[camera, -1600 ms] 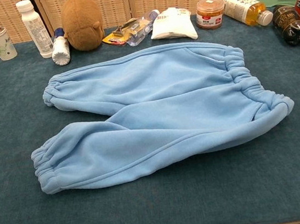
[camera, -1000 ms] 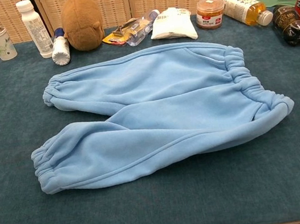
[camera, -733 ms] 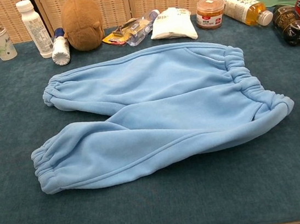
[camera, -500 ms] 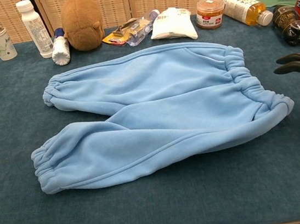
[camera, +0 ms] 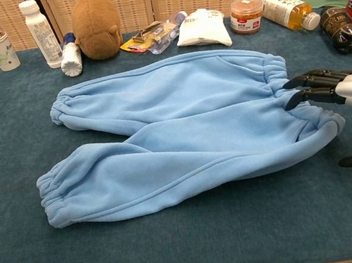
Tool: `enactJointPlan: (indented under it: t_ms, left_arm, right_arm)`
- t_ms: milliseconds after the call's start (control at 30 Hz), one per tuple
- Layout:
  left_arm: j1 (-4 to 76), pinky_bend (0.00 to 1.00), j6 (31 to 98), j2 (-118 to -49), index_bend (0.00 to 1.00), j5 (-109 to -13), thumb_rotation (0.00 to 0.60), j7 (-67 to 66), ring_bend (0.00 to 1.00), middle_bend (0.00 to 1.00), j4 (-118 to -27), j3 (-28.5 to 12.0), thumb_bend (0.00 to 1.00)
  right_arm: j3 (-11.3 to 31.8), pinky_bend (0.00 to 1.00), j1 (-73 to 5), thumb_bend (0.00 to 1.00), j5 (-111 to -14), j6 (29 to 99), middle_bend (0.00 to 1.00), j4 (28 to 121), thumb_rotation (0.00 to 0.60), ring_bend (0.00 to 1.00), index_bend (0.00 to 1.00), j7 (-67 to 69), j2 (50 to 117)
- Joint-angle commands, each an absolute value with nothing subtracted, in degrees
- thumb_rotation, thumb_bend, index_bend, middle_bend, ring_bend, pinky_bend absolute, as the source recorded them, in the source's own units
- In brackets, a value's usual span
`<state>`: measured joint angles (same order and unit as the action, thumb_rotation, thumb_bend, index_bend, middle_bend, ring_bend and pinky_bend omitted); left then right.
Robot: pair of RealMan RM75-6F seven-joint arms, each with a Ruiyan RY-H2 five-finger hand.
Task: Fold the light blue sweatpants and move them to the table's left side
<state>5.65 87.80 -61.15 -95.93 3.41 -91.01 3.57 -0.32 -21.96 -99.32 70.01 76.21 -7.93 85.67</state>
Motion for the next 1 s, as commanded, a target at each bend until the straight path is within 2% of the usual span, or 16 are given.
enactJointPlan:
  t_ms: [33, 133, 200, 333, 400, 600, 733, 867, 1000]
  left_arm:
    - [5.7, 0.00, 87.6, -61.1, 0.00, -95.8, 0.600, 3.6, 0.00, 0.00, -90.9, 3.5, 0.00]
    - [5.7, 0.00, 87.5, -61.1, 0.00, -95.8, 0.600, 3.7, 0.00, 0.00, -90.9, 3.5, 0.00]
    - [5.8, 0.00, 87.3, -61.3, 0.00, -95.9, 0.600, 3.5, 0.00, 0.00, -90.9, 3.5, 0.00]
    - [6.3, 0.00, 86.8, -61.9, 0.00, -97.0, 0.600, 3.0, 0.00, 0.00, -90.7, 3.7, 0.00]
    - [6.9, 0.00, 87.3, -62.8, 0.00, -99.2, 0.600, 3.7, 0.00, 0.00, -89.9, 3.9, 0.00]
    - [9.0, 0.02, 86.8, -66.5, 0.00, -105.9, 0.600, 3.5, 0.00, 0.00, -85.5, 5.5, 0.00]
    - [10.7, 0.13, 86.4, -69.8, 0.00, -109.3, 0.600, 3.7, 0.00, 0.00, -81.7, 6.0, 0.00]
    - [12.3, 0.33, 85.9, -73.2, 0.00, -111.9, 0.600, 2.1, 0.10, 0.00, -78.4, 6.0, 0.01]
    - [13.9, 0.38, 84.3, -75.8, 0.00, -112.5, 0.600, 0.8, 0.14, 0.01, -76.8, 5.6, 0.02]
  right_arm:
    - [0.5, 0.29, -22.8, 0.00, -98.8, 69.6, 0.15, 74.1, 0.600, 0.09, 0.28, -9.1, 87.5]
    - [1.0, 0.36, -23.2, 0.01, -98.3, 69.9, 0.24, 72.0, 0.600, 0.18, 0.38, -8.6, 89.0]
    - [1.0, 0.39, -23.3, 0.07, -98.6, 70.8, 0.28, 70.9, 0.600, 0.22, 0.42, -7.5, 89.6]
    - [0.6, 0.48, -23.4, 0.31, -99.4, 72.4, 0.37, 68.9, 0.600, 0.30, 0.52, -5.5, 90.8]
    - [0.6, 0.52, -23.5, 0.38, -99.8, 73.4, 0.41, 67.9, 0.600, 0.34, 0.57, -4.2, 91.5]
    - [0.2, 0.59, -23.7, 0.39, -100.8, 76.1, 0.46, 65.5, 0.600, 0.39, 0.61, -1.1, 92.9]
    - [0.0, 0.62, -23.7, 0.41, -100.6, 76.5, 0.48, 66.1, 0.600, 0.41, 0.62, -0.4, 92.7]
    - [0.0, 0.62, -23.6, 0.42, -99.9, 76.3, 0.48, 66.6, 0.600, 0.41, 0.62, -0.5, 92.6]
    - [-0.1, 0.62, -23.7, 0.42, -99.3, 76.0, 0.48, 67.2, 0.600, 0.41, 0.62, -0.9, 92.6]
